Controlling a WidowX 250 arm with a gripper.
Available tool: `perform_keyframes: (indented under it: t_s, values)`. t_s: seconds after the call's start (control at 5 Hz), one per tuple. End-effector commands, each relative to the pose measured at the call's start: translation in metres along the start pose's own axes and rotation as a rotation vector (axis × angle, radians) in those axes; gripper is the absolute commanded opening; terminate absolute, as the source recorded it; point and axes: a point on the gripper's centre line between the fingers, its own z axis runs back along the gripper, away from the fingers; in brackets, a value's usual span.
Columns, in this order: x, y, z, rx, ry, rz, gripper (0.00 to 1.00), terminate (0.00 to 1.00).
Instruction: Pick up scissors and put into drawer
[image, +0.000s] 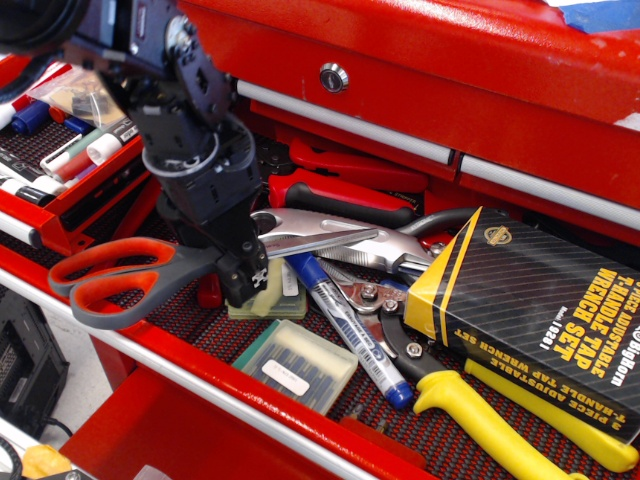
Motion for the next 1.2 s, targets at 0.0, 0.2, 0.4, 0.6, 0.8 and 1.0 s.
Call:
perform_keyframes:
  t_s: [0.0, 0.2, 0.4, 0.6, 0.8, 1.0]
  values:
    - [-0.001, -0.004, 0.008, 0.079, 0.004, 0.009, 0.00, 0.00]
    - [0.002, -0.004, 0.021, 0.082, 0.051, 0.009, 0.00, 0.00]
    - [0.010, 0.011, 0.042, 0.061, 0.119, -0.046, 0.00, 0.00]
    - [0.014, 0.022, 0.066, 0.076, 0.193, -0.082, 0.00, 0.00]
    - [0.006, 0.043, 0.087, 0.142, 0.257, -0.157, 0.00, 0.00]
    - [-0.005, 0.070, 0.104, 0.204, 0.297, -0.237, 0.00, 0.00]
